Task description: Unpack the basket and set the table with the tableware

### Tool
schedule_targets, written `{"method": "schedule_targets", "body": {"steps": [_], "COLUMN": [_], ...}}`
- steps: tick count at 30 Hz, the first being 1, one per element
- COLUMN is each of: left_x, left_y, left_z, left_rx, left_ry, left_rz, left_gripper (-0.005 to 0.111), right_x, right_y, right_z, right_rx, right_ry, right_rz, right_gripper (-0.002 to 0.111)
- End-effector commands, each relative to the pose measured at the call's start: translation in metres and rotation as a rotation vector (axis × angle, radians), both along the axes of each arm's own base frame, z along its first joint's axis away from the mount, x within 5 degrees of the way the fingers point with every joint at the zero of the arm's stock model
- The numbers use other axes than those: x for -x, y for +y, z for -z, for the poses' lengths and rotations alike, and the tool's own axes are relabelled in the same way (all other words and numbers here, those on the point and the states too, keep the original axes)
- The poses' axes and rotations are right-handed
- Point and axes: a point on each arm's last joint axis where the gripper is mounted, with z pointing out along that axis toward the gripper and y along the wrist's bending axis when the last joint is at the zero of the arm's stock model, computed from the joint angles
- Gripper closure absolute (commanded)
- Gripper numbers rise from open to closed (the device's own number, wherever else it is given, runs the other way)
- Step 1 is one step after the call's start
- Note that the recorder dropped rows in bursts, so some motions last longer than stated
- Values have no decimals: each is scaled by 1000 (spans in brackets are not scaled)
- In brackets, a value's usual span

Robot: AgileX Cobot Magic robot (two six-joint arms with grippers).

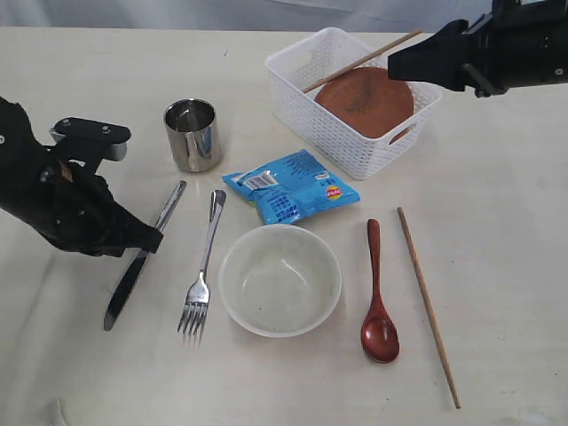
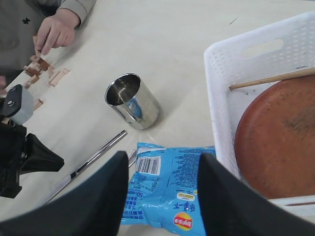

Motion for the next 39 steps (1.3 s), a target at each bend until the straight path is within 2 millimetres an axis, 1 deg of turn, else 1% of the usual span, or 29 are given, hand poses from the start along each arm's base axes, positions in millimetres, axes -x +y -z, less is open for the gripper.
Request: {"method": "schedule_targets", "body": {"steps": [1, 3, 5, 9, 12, 20, 26, 32, 36, 39], "left_x": [6, 8, 10, 13, 17, 19, 18, 20, 27, 30], "left_y": [11, 14, 10, -8, -14, -12, -11, -12, -30, -34], "left_z": [1, 2, 2, 2, 2, 3, 12, 16, 16, 16], "left_rx": [-132, -167, -170, -154, -157, -181, -210, -219, -219, -212], "left_ry": [42, 64, 69, 40, 49, 72, 101, 129, 115, 129], "left_rz": [-102, -120, -105, -47, -34, -66, -63, -60, 15, 8], "left_gripper": [107, 107, 107, 107, 107, 107, 107, 107, 107, 107], "right_x": [2, 2, 2, 2, 2, 3, 6, 6, 6, 6], "right_y": [0, 0, 0, 0, -1, 0, 2, 2, 2, 2], "right_z": [-2, -2, -2, -2, -2, -2, -3, -3, -3, -3], "right_rx": [-7, -5, -5, -3, 0, -6, -25, -25, -25, -26], "right_ry": [-6, -6, -6, -6, -6, -4, 6, 6, 6, 6], "right_rz": [-17, -14, -14, -15, -17, -27, -57, -57, -57, -59], "right_gripper": [65, 65, 65, 65, 65, 65, 65, 65, 65, 65]}}
